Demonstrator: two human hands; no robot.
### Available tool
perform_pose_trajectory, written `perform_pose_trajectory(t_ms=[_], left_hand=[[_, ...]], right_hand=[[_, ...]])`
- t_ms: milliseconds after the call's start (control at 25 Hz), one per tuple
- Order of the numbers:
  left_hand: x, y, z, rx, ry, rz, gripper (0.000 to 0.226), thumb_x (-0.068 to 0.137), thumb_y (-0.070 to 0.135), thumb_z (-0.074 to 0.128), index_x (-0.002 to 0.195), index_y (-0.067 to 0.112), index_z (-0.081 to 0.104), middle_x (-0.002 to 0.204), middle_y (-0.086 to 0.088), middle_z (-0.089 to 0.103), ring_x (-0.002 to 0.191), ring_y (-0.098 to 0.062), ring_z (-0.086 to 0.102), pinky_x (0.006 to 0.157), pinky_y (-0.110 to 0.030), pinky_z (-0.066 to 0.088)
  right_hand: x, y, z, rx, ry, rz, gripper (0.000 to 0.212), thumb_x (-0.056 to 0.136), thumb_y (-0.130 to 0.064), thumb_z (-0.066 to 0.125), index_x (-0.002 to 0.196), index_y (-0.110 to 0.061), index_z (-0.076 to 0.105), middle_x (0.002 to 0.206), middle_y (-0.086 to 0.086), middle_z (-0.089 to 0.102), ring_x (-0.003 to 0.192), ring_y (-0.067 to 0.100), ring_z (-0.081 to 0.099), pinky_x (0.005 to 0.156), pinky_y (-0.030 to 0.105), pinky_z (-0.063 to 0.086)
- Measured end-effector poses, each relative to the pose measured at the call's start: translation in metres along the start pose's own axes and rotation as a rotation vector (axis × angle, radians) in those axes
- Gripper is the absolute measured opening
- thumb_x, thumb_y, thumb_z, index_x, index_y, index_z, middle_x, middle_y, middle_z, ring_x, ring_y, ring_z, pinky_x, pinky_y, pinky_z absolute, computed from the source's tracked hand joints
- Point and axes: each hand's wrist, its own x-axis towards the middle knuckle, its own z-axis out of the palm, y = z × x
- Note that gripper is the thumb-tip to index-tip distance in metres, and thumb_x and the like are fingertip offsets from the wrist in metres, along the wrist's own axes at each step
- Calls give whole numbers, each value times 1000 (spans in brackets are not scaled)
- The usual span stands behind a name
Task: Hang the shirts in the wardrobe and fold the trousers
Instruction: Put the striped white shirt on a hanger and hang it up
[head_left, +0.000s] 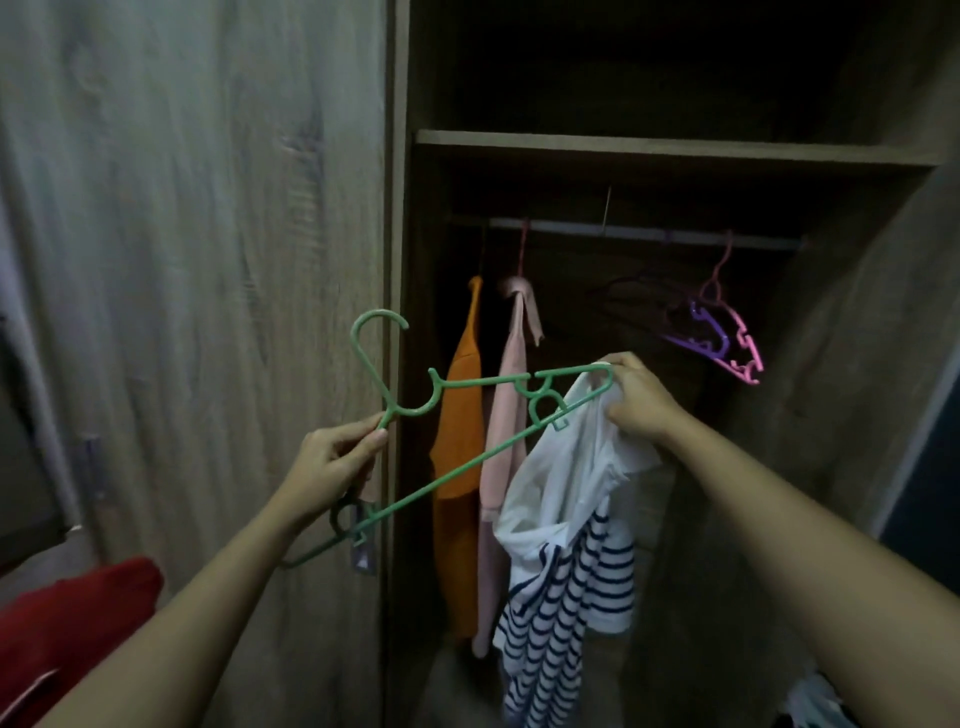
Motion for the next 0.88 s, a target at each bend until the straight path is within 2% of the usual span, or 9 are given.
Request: perform_pose_trajectory(t_ms=[160, 280, 440, 560, 640, 680, 760, 800, 880], left_hand=[[-15, 5, -2, 24, -24, 2, 27, 92, 15, 54, 114, 29, 60, 61, 15, 65, 56, -1, 58, 53, -17, 48], [-26, 6, 9, 153, -101, 65, 27, 91, 17, 58, 112, 34, 61, 84, 31, 68, 78, 6, 65, 70, -11, 51], [-25, 13, 57, 285, -48, 241, 30, 90, 25, 59, 118, 16, 65, 110, 6, 68, 102, 8, 58, 88, -8, 44], [-27, 21, 74, 226, 75, 296, 26, 90, 14, 60, 116, 11, 66, 104, 6, 68, 85, 16, 60, 75, -3, 45], [-31, 24, 74, 196, 139, 339, 25, 89, 9, 61, 114, 10, 66, 101, 7, 67, 81, 19, 60, 71, -1, 44], [-34, 26, 73, 173, 153, 357, 25, 89, 10, 61, 114, 10, 66, 101, 7, 67, 81, 18, 60, 71, -2, 44], [-37, 32, 73, 119, 148, 384, 28, 91, 23, 58, 116, 13, 64, 99, 5, 70, 77, 13, 63, 69, -7, 49], [-38, 35, 72, 127, 146, 384, 33, 91, 31, 54, 119, 15, 62, 96, 3, 71, 75, 7, 64, 67, -14, 52], [-38, 35, 74, 354, 235, 382, 41, 91, 38, 46, 126, 20, 57, 101, -3, 69, 83, -7, 64, 75, -31, 52]], right_hand=[[-16, -7, -5, 36, 81, 43, 52, 77, 8, 48, 125, -10, 57, 135, 0, 42, 124, 24, 45, 105, 37, 39], [-30, -23, -12, -96, 17, -33, 59, 76, 8, 50, 132, -12, 51, 140, 0, 37, 127, 25, 41, 103, 38, 40], [-52, -71, 2, -237, -98, -219, 60, 79, 3, 53, 133, -23, 47, 141, -8, 36, 121, 19, 42, 83, 31, 46], [-65, -79, 5, -515, -80, -304, 43, 88, -29, 52, 131, -28, 47, 135, -9, 46, 113, 19, 49, 84, 36, 43], [-72, -72, 2, -692, 44, -390, 51, 89, -57, 33, 127, -28, 50, 118, -5, 60, 104, 20, 57, 92, 44, 35], [-73, -69, 2, -691, 130, -472, 54, 90, -59, 25, 121, -26, 55, 104, -3, 65, 93, 19, 62, 93, 44, 36], [-72, -68, -1, -657, 314, -636, 55, 96, -52, 18, 96, -21, 63, 76, -1, 65, 64, 19, 64, 69, 31, 45], [-72, -69, -4, -647, 375, -665, 54, 98, -49, 18, 83, -20, 61, 66, -2, 62, 53, 18, 61, 53, 23, 37], [-69, -72, -9, -651, 442, -682, 51, 98, -45, 22, 71, -20, 56, 56, -2, 58, 41, 17, 55, 43, 19, 22]])
